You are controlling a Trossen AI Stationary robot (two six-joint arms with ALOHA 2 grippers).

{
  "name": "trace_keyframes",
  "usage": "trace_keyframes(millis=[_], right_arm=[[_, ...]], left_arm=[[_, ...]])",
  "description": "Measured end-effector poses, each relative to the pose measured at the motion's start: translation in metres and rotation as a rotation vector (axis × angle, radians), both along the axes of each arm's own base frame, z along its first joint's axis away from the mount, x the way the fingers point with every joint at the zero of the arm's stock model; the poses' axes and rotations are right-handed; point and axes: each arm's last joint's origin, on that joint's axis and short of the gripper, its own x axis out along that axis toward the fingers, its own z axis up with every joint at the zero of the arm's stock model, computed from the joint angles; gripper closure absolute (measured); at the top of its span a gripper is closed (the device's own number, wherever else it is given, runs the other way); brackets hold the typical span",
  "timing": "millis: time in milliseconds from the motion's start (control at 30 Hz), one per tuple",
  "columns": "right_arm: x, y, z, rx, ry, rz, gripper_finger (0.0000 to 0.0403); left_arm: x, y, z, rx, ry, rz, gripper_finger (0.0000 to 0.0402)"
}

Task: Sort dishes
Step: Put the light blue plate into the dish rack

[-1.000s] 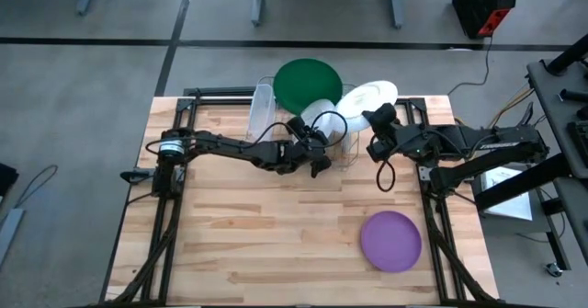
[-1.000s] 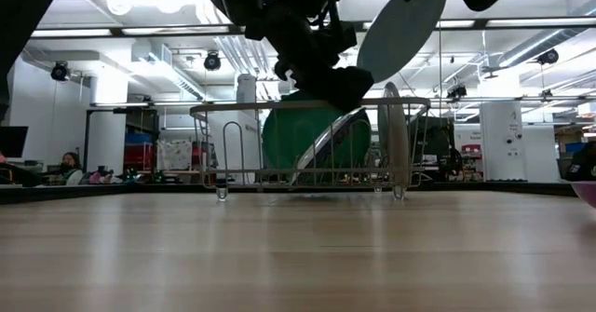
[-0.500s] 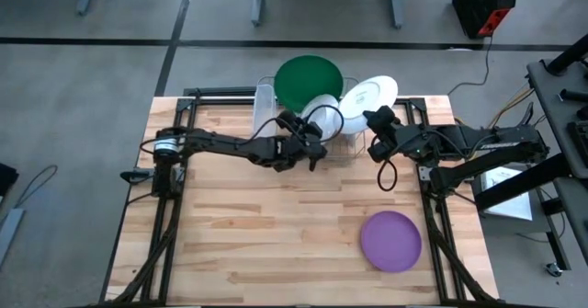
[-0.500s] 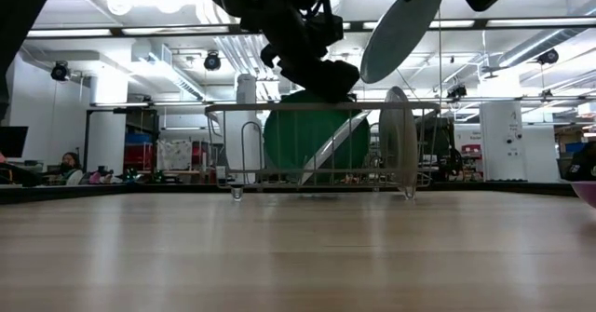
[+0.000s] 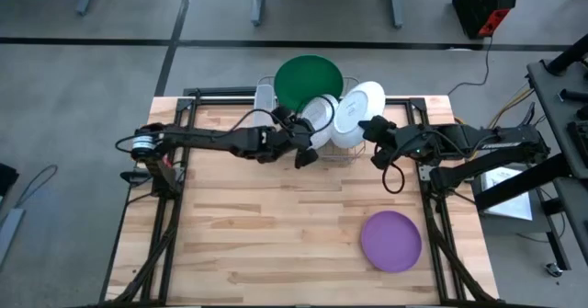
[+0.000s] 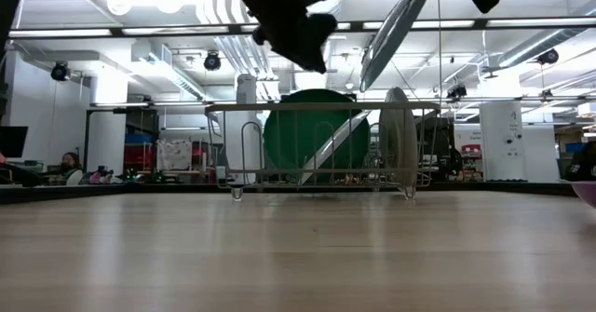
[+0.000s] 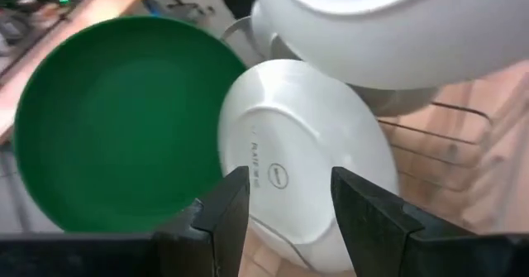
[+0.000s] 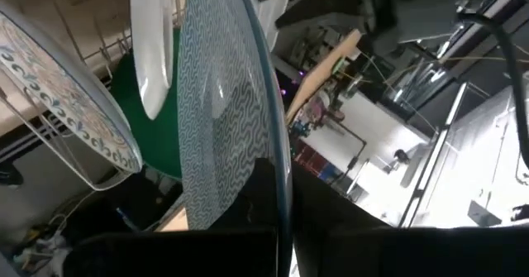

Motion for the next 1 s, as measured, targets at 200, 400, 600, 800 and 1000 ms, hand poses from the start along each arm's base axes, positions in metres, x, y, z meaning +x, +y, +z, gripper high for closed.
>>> trace_keyframes(millis=[200, 400, 600, 800, 1000], right_arm=[[0.007, 0.000, 0.005, 0.023, -0.061, 0.065, 0.0403], [0.022, -0.006, -0.001, 0.051, -0.023, 0.201, 0.0403], [0.041, -0.029, 0.004, 0.108, -0.104, 0.322, 0.0403], [0.063, -0.057, -0.008, 0.151, -0.117, 0.360, 0.0403], [0.088, -0.076, -0.030, 0.171, -0.094, 0.340, 0.0403]], left_arm=[[-0.018, -0.003, 0.017, -0.051, 0.051, -0.096, 0.0239], [-0.045, -0.006, 0.033, -0.091, 0.127, -0.104, 0.0239], [-0.072, -0.008, 0.052, -0.110, 0.112, -0.089, 0.0239], [-0.108, -0.011, 0.074, -0.091, 0.022, -0.100, 0.0239], [-0.142, -0.013, 0.086, -0.063, -0.119, -0.100, 0.0239]])
